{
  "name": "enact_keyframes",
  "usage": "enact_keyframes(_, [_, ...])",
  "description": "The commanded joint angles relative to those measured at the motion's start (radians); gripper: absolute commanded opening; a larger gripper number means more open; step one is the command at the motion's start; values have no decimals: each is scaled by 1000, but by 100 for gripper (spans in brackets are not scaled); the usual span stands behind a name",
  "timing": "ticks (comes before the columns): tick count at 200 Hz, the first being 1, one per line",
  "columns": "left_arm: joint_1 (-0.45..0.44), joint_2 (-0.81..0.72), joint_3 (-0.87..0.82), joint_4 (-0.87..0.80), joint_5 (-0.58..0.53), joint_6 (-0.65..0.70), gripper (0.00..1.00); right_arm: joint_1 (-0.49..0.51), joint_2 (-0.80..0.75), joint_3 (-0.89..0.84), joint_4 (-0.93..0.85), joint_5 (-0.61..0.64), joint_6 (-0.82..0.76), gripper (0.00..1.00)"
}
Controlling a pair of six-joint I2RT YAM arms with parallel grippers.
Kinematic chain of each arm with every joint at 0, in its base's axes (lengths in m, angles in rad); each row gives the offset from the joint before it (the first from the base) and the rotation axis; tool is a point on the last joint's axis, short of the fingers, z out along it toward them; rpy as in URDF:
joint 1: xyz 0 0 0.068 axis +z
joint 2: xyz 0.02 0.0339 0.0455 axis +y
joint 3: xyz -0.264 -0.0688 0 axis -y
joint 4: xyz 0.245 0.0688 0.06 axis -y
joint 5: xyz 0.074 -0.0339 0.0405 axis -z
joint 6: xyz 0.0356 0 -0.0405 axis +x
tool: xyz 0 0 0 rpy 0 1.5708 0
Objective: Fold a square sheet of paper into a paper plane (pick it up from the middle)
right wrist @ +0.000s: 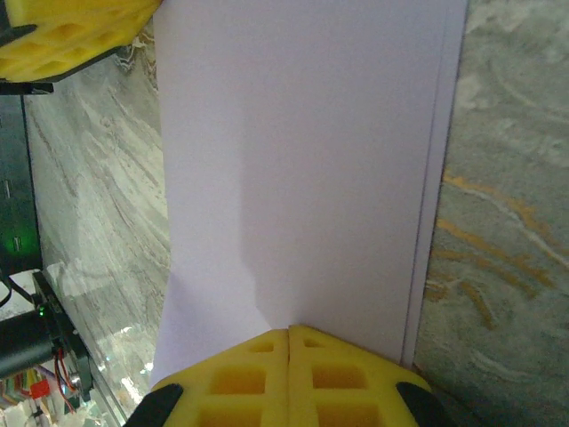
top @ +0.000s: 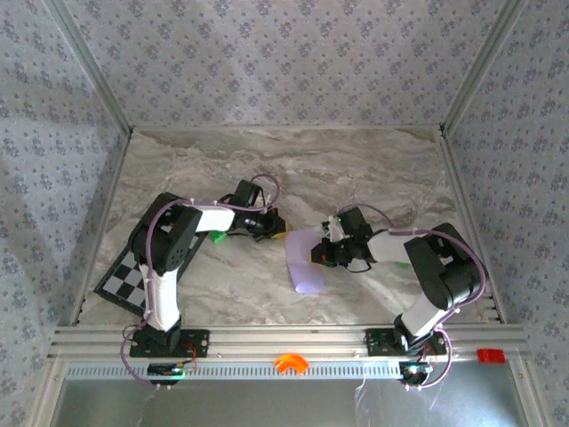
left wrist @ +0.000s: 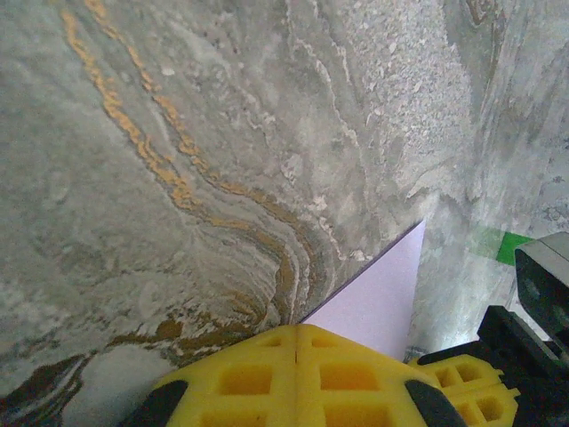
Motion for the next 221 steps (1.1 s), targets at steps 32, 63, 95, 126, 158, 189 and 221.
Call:
enact_keyframes(32, [18,-87,-8,-38,-200,-31,0,1,15,-67,-98,124,33,0])
enact_keyframes(63, [-11,-164,5,-64,-157,-10,0,3,15,-67,-93,130,64,0])
enact_keyframes(95, [-85,-159,17,-82,-81,16,0,3,8,-68,-87,136,80,0])
enact_keyframes(126, [-137,-80,46,-95,-51,62,0,6,13,-69,-84,134,82,0])
enact_keyframes(158, [-122,-5,37,-49,-65,37,0,6,14,-67,-89,136,77,0])
enact_keyframes(189, [-70,-3,-35,91,-122,-53,0,7,-1,-70,-97,144,85,0])
enact_keyframes(221, [-7,-12,-69,165,-136,-120,0,8,-10,-79,-91,149,95,0])
